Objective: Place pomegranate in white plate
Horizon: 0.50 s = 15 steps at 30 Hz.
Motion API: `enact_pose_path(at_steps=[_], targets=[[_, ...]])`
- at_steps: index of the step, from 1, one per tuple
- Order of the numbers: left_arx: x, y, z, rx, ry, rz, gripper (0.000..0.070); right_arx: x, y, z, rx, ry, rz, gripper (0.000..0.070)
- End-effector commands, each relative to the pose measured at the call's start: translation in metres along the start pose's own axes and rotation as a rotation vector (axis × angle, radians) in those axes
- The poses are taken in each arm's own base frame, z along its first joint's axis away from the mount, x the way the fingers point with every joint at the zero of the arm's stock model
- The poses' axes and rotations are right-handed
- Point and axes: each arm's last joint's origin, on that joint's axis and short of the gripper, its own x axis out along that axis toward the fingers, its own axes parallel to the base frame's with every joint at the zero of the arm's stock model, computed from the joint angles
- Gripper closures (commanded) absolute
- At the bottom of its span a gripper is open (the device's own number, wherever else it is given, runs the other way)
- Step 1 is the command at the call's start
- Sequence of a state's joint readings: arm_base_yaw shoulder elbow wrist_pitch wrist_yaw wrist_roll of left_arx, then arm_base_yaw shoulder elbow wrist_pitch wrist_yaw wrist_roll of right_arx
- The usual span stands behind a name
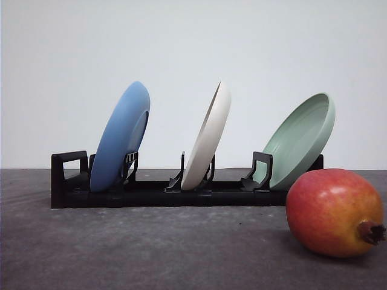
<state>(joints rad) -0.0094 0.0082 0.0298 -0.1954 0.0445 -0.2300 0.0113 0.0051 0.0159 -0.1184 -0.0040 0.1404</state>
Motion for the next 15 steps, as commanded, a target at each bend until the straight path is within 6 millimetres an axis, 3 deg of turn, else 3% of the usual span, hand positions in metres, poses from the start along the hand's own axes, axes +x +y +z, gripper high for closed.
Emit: enact_pose_path(at_steps=[1,7,15], targets=[[-0.003,-0.004,0.010,-0.051,-0.020,-0.039,0.0696,-0.002,0.001,0.009,0.147,-0.042,0.012,0.0700],[-0.011,-0.017,0.044,-0.124,0.020,-0.144,0.0696,-0.016,0.009,0.057,0.280,-0.087,0.071,0.0700],[-0.016,-0.044,0.102,-0.134,0.256,-0.466,0.0696,-0.031,0.027,0.133,0.211,0.093,0.281,0.0700]])
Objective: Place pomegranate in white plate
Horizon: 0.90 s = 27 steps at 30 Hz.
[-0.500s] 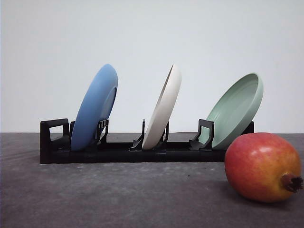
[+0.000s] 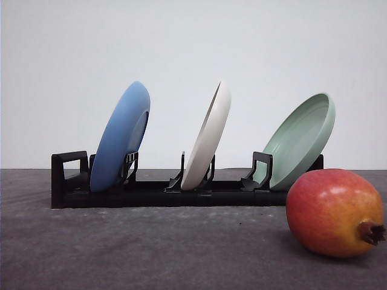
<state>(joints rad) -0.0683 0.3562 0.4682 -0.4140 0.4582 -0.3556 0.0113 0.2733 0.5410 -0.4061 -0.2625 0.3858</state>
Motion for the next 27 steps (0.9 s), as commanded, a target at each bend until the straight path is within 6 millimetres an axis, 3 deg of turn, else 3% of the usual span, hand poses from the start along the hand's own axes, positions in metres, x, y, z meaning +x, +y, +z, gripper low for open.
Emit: enact_pose_path(at_steps=[1,10,19,22,24,27], targets=[[-0.003,-0.011,0.016,0.021,0.037,-0.104,0.0696,-0.003,0.011,0.017,-0.064,0.045,0.088,0.0700],[-0.001,-0.042,0.068,0.190,0.121,-0.442,0.0697,-0.003,0.041,0.063,-0.228,0.226,0.467,0.0700],[0.000,-0.048,0.074,0.288,0.079,-0.491,0.0681,-0.005,0.043,0.067,-0.232,0.215,0.482,0.0700],[0.000,-0.049,0.073,0.289,0.083,-0.497,0.0555,-0.005,0.043,0.066,-0.225,0.228,0.479,0.0649],[0.000,-0.050,0.073,0.291,0.084,-0.497,0.0421,-0.005,0.042,0.066,-0.221,0.233,0.478,0.0507],[0.001,-0.051,0.072,0.293,0.081,-0.473,0.0151,-0.005,0.042,0.065,-0.216,0.242,0.475,0.0218]])
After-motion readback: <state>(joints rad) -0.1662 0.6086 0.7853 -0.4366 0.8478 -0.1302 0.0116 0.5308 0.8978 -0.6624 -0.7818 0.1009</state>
